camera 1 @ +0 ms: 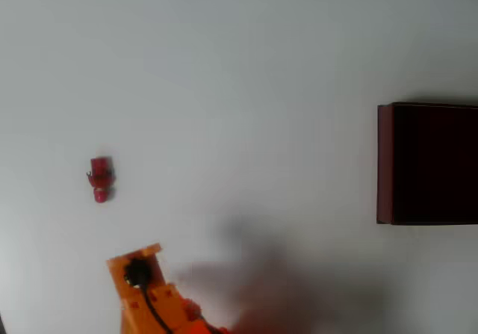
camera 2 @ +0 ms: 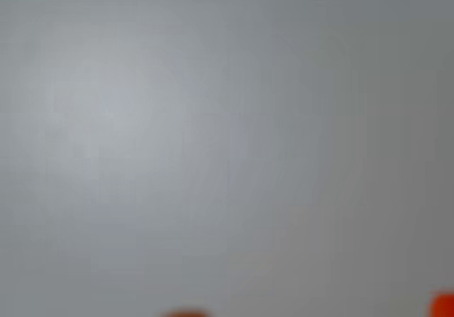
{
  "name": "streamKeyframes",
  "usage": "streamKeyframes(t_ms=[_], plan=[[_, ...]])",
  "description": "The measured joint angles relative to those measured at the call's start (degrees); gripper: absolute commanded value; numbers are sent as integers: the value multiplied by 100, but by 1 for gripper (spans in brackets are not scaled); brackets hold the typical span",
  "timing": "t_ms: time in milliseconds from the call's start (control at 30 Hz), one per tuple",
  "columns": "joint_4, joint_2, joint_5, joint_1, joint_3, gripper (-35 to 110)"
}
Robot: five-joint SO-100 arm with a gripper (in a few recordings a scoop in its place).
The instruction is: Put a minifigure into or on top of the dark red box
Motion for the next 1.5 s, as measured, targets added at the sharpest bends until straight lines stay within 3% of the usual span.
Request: streamKeyframes(t_ms=[200, 433, 800, 1500], plan=[[-589, -1415, 1230, -53, -378, 18], [-176, -4104, 1222, 404, -2320, 18], [-1248, -6196, 1028, 650, -2962, 18], [-2760, -8253, 1020, 642, -3727, 18]])
